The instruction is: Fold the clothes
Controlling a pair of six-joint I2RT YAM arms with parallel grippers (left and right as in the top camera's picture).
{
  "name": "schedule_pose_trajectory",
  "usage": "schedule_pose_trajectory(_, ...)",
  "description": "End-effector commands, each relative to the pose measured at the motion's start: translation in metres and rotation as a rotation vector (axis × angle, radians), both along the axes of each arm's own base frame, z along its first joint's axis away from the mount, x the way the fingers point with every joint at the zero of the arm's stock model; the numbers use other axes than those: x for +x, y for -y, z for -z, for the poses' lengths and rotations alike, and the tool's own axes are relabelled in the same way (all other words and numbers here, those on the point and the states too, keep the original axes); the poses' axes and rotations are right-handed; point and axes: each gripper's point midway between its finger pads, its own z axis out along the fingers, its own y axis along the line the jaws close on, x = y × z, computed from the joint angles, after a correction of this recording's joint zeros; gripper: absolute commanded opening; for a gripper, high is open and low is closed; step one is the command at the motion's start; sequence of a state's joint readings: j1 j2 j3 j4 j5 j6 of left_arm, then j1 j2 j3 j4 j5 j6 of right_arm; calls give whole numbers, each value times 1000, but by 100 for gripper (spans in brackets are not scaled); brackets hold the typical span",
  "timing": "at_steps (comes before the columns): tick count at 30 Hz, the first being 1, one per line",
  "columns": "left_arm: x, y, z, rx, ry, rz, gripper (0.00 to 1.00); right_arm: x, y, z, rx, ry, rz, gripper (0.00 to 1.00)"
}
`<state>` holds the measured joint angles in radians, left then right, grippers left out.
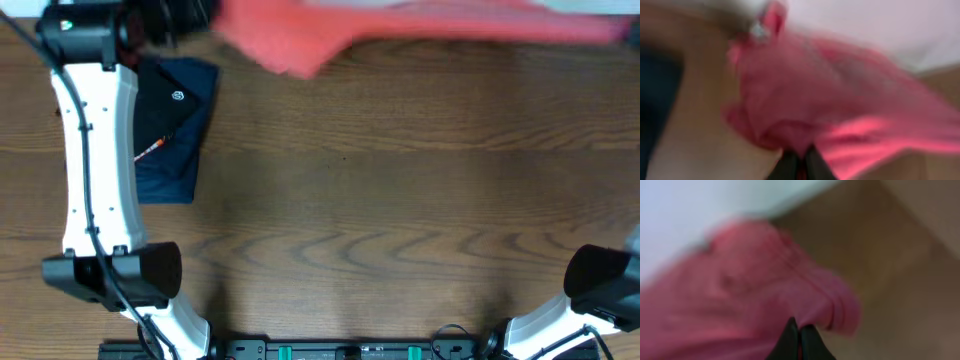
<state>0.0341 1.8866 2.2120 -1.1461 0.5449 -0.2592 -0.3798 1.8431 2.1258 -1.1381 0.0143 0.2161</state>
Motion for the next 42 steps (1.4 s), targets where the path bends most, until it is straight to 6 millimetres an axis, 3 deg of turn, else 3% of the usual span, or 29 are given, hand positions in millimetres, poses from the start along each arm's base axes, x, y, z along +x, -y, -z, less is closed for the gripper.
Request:
schedule_pose_trajectory(1, -33, -5, 38, 79, -163, 65, 6, -41, 35, 62, -94, -279, 111, 1)
schedule_pose_trajectory(8, -111, 22, 127, 91, -577, 212, 6, -111, 17, 165, 3, -654, 99, 1)
schedule_pose_trajectory(12, -157, 34, 172, 100, -781, 280, 6, -152, 9, 199, 75, -804, 118, 1)
schedule_pose_trajectory(16, -202, 35, 204, 105, -955, 318, 6, -193, 6, 220, 157, -914, 199, 1)
schedule_pose_trajectory(18, -221, 25, 216, 153, -1022, 315, 6, -208, 8, 227, 187, -946, 228, 1)
schedule_pose_trajectory(23, -251, 16, 220, 189, -1053, 315, 6, -225, 17, 231, 241, -952, 312, 1)
schedule_pose_trajectory(30, -259, 15, 205, 191, -859, 253, 6, -227, 16, 231, 254, -953, 321, 1)
schedule_pose_trajectory(33, -252, 16, 201, 193, -747, 245, 6, -225, 11, 232, 281, -941, 313, 1)
schedule_pose_trajectory(39, -219, 19, 202, 175, -614, 172, 6, -207, 4, 236, 301, -881, 283, 1)
schedule_pose_trajectory(42, -193, 22, 204, 150, -541, 104, 6, -185, 5, 240, 306, -795, 265, 1)
